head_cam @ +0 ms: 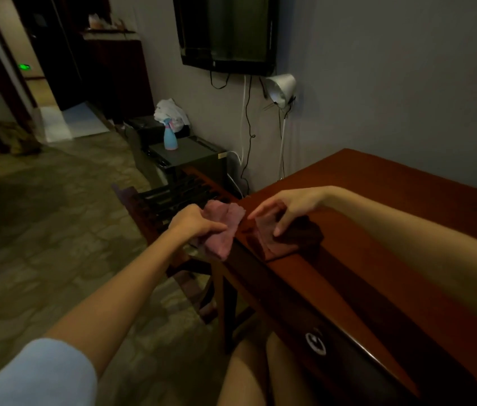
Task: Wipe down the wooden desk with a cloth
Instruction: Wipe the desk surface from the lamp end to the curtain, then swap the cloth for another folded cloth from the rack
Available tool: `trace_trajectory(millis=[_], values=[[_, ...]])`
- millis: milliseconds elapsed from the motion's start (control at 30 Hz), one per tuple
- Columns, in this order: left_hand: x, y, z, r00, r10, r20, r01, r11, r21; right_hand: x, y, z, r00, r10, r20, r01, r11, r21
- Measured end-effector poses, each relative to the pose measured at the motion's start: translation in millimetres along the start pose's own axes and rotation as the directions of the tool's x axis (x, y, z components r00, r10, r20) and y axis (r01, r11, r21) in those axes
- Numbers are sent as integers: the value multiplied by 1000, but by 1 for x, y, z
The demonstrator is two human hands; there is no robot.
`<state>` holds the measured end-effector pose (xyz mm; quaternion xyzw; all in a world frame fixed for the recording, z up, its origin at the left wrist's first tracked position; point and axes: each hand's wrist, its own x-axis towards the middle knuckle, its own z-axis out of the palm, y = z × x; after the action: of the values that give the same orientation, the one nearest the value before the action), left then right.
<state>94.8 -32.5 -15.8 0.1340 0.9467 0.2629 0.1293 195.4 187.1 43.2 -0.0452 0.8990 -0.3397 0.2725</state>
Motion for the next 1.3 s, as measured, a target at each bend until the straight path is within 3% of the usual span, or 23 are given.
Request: trace_trajectory(millis=[133, 233, 300, 333, 400, 467, 600, 700, 1033, 1100, 1167, 1233, 1267, 1300], values=[[-7, -18, -17, 996, 26, -89, -26, 1000, -5, 24, -3, 12, 999, 5, -45, -6, 1000, -23], [-7, -31, -24, 994, 29, -102, -32, 999, -32, 19, 0, 12, 959, -31, -281, -64, 945, -320], [-8, -34, -25, 993, 37, -114, -43, 998, -49, 6, 4, 21, 874, -176, -453, -87, 860, -503], [-8, -34, -24, 992, 44, -122, -52, 997, -58, -2, 7, 30, 854, -239, -462, -45, 851, -523], [-8, -32, -21, 988, 63, -139, -74, 994, -80, -15, 19, 57, 897, -276, -345, 38, 826, -562], [-9, -30, -19, 984, 85, -157, -102, 989, -104, -18, 39, 81, 939, -203, -278, 1, 808, -589], [-10, -36, -24, 978, 101, -181, -124, 985, -119, 4, 58, 66, 906, -33, -421, -202, 842, -500], [-12, -49, -30, 975, 94, -203, -120, 986, -118, 39, 47, 49, 885, -8, -466, -258, 824, -504], [-13, -70, -40, 972, 70, -223, -118, 970, -212, 110, -4, 57, 933, -264, -244, 42, 754, -656], [-13, -64, -40, 975, 83, -206, -132, 962, -237, 100, -10, 52, 938, -246, -243, 104, 871, -481], [-14, -54, -42, 974, 93, -207, -151, 947, -283, 84, -27, 38, 888, -211, -408, 187, 977, -99], [-17, -41, -45, 970, 96, -225, -181, 902, -393, 63, -44, 25, 772, -69, -632, 271, 935, 230], [-19, -33, -46, 970, 93, -226, -194, 857, -478, 52, -50, 21, 758, 16, -653, 288, 889, 356], [-22, -23, -46, 971, 101, -215, -208, 796, -568, 42, -54, 19, 796, 80, -599, 264, 846, 464]])
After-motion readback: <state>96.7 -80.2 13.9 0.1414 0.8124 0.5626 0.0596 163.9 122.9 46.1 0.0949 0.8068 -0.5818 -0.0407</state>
